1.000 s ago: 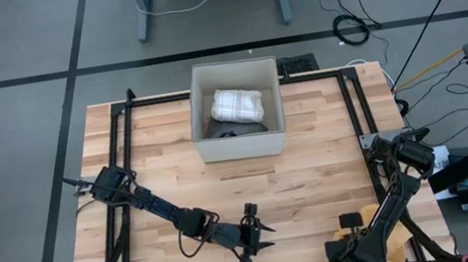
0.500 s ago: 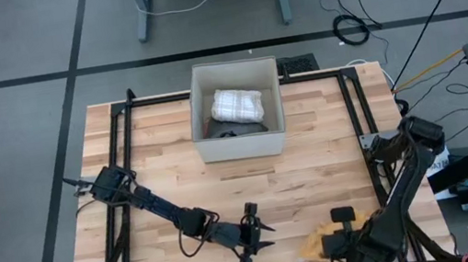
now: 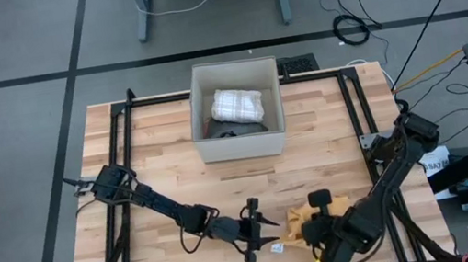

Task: Fold towel
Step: Fold the orange towel

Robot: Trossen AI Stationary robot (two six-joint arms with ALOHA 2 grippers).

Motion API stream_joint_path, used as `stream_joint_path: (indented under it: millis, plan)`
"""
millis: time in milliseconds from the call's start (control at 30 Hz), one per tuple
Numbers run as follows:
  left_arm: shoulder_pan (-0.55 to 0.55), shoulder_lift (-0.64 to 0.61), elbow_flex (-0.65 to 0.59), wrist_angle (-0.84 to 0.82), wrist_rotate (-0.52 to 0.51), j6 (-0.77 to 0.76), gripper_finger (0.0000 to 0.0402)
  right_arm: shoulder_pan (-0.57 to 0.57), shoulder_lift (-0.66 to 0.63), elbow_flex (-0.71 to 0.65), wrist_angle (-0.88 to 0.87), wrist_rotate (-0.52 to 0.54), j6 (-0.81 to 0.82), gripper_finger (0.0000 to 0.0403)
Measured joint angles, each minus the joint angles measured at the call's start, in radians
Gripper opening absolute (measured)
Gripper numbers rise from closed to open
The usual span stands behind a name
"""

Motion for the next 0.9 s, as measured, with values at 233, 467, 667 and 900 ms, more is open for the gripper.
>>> stream_joint_path:
  millis: [233, 467, 667, 900]
  plan:
    - [0.0, -0.001, 0.0, 0.071, 0.016, -0.073, 0.0174, -0.035, 0.0, 0.0, 0.0, 0.0, -0.015, 0.0005]
    - [-0.005, -0.001, 0.0, 0.046, 0.104, -0.108, 0.0174, -0.053, 0.0, 0.0, 0.0, 0.001, -0.029, 0.0005]
    - [-0.003, -0.001, 0.0, -0.1, 0.045, -0.081, 0.0174, -0.054, 0.0, 0.0, 0.002, -0.003, -0.024, 0.0005]
    - [0.002, -0.001, 0.0, -0.179, 0.029, -0.07, 0.0174, -0.053, 0.0, 0.0, 0.008, -0.006, -0.018, 0.0006]
